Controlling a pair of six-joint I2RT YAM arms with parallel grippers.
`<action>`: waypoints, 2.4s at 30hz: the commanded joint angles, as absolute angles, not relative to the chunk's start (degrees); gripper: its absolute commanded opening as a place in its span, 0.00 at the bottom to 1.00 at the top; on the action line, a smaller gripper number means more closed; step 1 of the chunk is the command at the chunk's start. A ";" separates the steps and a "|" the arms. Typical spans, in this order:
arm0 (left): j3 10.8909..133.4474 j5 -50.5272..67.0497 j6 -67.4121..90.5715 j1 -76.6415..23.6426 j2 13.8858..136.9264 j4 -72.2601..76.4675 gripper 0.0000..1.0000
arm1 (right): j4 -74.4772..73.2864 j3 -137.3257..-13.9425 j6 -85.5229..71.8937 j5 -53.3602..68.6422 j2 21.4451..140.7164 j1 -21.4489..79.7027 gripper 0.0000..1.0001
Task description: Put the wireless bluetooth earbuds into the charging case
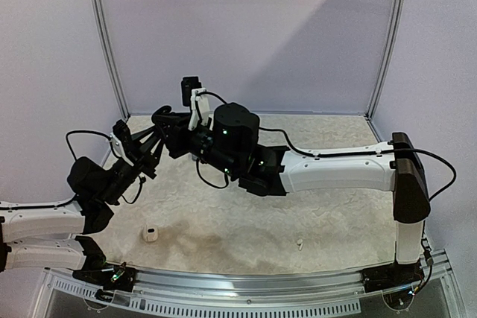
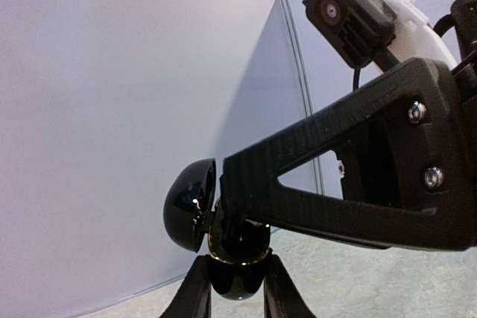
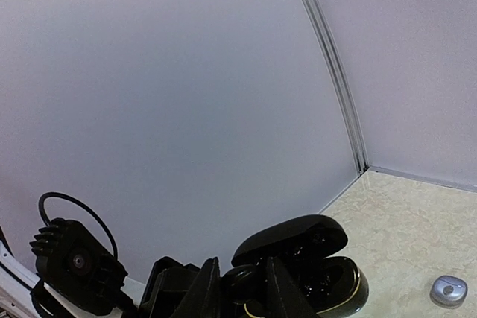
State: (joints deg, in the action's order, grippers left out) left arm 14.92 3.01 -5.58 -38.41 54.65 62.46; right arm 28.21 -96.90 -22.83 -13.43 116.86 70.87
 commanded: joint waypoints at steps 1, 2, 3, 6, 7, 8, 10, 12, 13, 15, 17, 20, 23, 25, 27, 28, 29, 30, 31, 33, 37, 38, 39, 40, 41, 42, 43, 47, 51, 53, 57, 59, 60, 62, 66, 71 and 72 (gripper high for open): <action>15.12 5.53 -5.56 -39.31 53.26 68.21 0.00 | 21.16 -96.63 -22.33 -15.93 116.89 70.23 0.24; 15.07 5.60 -5.46 -39.36 53.31 68.20 0.00 | 20.96 -96.65 -22.26 -16.10 116.85 70.19 0.24; 15.16 5.62 -5.33 -39.38 53.28 68.20 0.00 | 20.85 -96.68 -22.27 -16.23 116.82 70.17 0.24; 15.16 6.00 -5.00 -39.37 53.29 68.04 0.00 | 20.53 -96.97 -22.19 -16.58 116.81 70.15 0.24; 15.20 6.06 -4.67 -39.37 53.31 68.03 0.00 | 20.25 -97.25 -22.12 -16.72 116.81 70.09 0.24; 15.23 6.18 -4.47 -39.37 53.27 67.95 0.00 | 19.74 -97.66 -21.94 -16.86 116.87 70.14 0.24; 15.29 6.29 -4.03 -39.36 53.27 67.86 0.00 | 18.24 -98.54 -21.47 -17.12 117.10 70.15 0.24; 15.29 6.17 -3.43 -39.31 53.28 67.66 0.00 | 17.41 -98.78 -21.28 -17.42 117.24 70.15 0.25; 15.37 6.11 -3.25 -39.31 53.17 67.47 0.00 | 16.99 -98.79 -21.31 -17.70 117.17 70.16 0.25; 15.41 6.03 -2.68 -39.30 53.03 66.99 0.00 | 16.40 -98.98 -21.42 -18.04 117.03 70.15 0.25; 15.53 6.15 -2.20 -39.31 52.92 66.60 0.00 | 15.62 -99.49 -21.32 -18.03 116.98 70.18 0.20; 15.63 6.47 -1.41 -39.33 52.89 66.30 0.00 | 14.84 -99.92 -20.85 -17.93 117.02 70.14 0.16; 15.71 6.80 -0.76 -39.29 52.93 65.98 0.00 | 14.61 -100.09 -20.83 -17.77 117.03 70.14 0.15; 15.78 6.85 -0.60 -39.30 52.83 65.76 0.00 | 14.15 -100.54 -20.76 -17.60 117.28 70.14 0.15; 15.90 6.86 -0.54 -39.29 52.90 65.66 0.00 | 13.18 -101.15 -20.75 -17.54 117.61 70.14 0.17; 15.90 6.83 -0.54 -39.34 52.90 65.59 0.00 | 12.51 -101.47 -20.74 -17.64 117.74 70.14 0.18; 15.98 6.80 -0.53 -39.29 52.89 65.53 0.00 | 11.80 -101.77 -20.74 -17.85 117.83 70.14 0.19; 15.97 6.85 -0.51 -39.29 52.83 65.53 0.00 | 11.06 -102.11 -20.74 -18.09 118.06 70.15 0.19; 16.00 6.78 -0.48 -39.29 52.82 65.44 0.00 | 10.24 -102.59 -20.70 -18.37 118.20 70.16 0.20; 16.12 7.08 -0.45 -39.29 52.83 65.33 0.00 | 7.72 -103.92 -20.29 -18.86 118.59 70.28 0.20; 16.22 7.43 -0.17 -39.20 52.86 64.89 0.00 | 4.13 -105.67 -19.06 -20.06 119.17 70.23 0.20; 16.21 7.50 -0.18 -39.20 52.76 64.66 0.00 | 3.55 -105.83 -18.89 -20.26 119.18 70.29 0.20; 16.26 7.52 -0.20 -39.16 52.81 64.42 0.00 | 2.99 -105.94 -18.75 -20.44 119.25 70.27 0.20; 16.41 7.51 -0.29 -39.12 52.80 64.28 0.00 | 2.52 -106.11 -18.60 -20.47 119.26 70.25 0.21; 16.48 7.53 0.41 -39.11 52.80 64.21 0.00 | 2.02 -106.39 -18.52 -20.48 119.31 70.26 0.21; 16.48 7.57 1.04 -39.11 52.89 64.12 0.00 | 1.64 -106.58 -18.40 -20.43 119.42 70.30 0.22; 16.55 7.63 1.21 -39.11 52.89 64.08 0.00 | 1.39 -106.81 -18.24 -20.40 119.48 70.30 0.22; 16.56 7.73 1.49 -39.03 52.88 63.77 0.00 | 1.01 -107.18 -18.11 -20.75 119.78 70.26 0.24; 16.62 7.83 1.78 -39.02 52.77 63.27 0.00 | 0.02 -108.22 -17.64 -21.09 120.17 70.28 0.24; 16.62 7.89 1.99 -39.02 52.77 63.04 0.00 | 0.00 -108.74 -17.43 -20.94 120.46 70.28 0.24; 16.75 7.89 2.39 -39.02 52.79 62.87 0.00 | -1.08 -108.90 -17.29 -20.74 120.85 70.31 0.24; 16.78 7.86 2.61 -39.02 52.75 62.71 0.00 | -1.47 -108.97 -17.39 -20.50 120.93 70.26 0.24; 16.73 7.86 2.70 -39.02 52.75 62.59 0.00 | -1.56 -109.06 -17.40 -20.25 121.00 70.23 0.25; 16.78 7.86 2.96 -39.02 52.73 62.37 0.00 | -1.56 -109.52 -17.25 -19.76 121.19 70.29 0.26; 17.08 7.10 3.70 -39.02 52.65 61.00 0.00 | -1.15 -110.30 -16.17 -18.32 120.69 70.24 0.30; 17.38 6.86 5.67 -38.76 52.55 59.10 0.00 | -0.60 -109.44 -13.90 -17.73 116.41 69.88 0.33; 17.47 6.99 6.16 -38.76 52.60 58.76 0.00 | -0.55 -109.03 -13.67 -17.37 115.59 69.68 0.35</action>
State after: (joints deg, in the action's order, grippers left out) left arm 14.85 5.37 3.97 -38.41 53.98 56.82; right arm 2.87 -109.56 -15.77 -18.20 118.50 70.87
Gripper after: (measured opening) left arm 0.214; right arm 0.329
